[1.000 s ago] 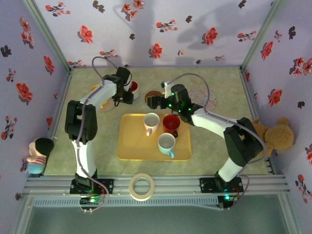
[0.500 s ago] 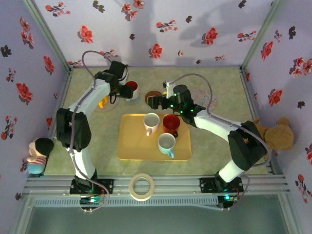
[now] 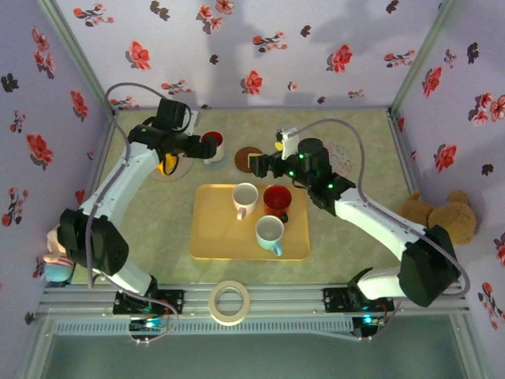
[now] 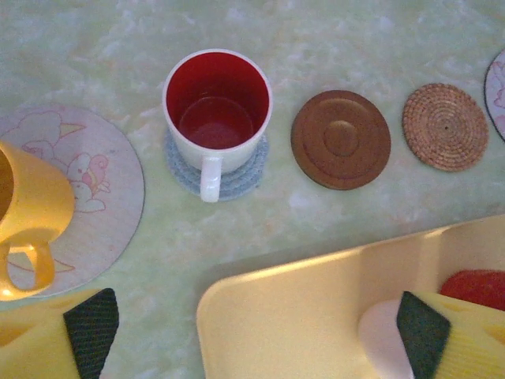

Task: Place the cup by the coaster

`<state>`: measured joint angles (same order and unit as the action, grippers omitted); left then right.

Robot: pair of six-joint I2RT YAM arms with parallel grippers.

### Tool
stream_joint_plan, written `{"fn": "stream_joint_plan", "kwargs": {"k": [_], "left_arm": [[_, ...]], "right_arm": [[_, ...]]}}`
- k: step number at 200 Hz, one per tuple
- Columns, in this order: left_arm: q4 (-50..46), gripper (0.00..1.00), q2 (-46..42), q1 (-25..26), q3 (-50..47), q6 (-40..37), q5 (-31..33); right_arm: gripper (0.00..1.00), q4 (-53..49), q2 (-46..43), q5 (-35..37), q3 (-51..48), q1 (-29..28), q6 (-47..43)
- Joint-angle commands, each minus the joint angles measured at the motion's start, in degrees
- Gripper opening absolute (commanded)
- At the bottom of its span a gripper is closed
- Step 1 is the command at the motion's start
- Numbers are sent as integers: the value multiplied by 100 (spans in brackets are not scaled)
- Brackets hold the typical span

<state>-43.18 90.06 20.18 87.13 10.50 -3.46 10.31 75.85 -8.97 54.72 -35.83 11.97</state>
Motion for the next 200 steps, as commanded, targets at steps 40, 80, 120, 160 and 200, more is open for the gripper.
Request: {"fn": "stream_joint_plan", "kwargs": {"k": [40,80,120,160,200], "left_arm": [[178,100,-807,241,-740,-199,-155],[405,100,-1241,572,-1263,-292,-130],[591,100,-1547,979,-1770,-294,-75],[617,100,-1675,1375,-2112,-408,80],[750,99,-1729,1715,-2386,-268,191]], "right_arm": [[99,-1154,-1059,255,-380,37,-421],[99,-1659,-1559,256,-582,33,-495],[99,-1978,-1955,197,-755,25,-419],[99,-2419,-2305,141,-898,24,-368],[99,-2691,-2716,192,-1166,23,-242]]}}
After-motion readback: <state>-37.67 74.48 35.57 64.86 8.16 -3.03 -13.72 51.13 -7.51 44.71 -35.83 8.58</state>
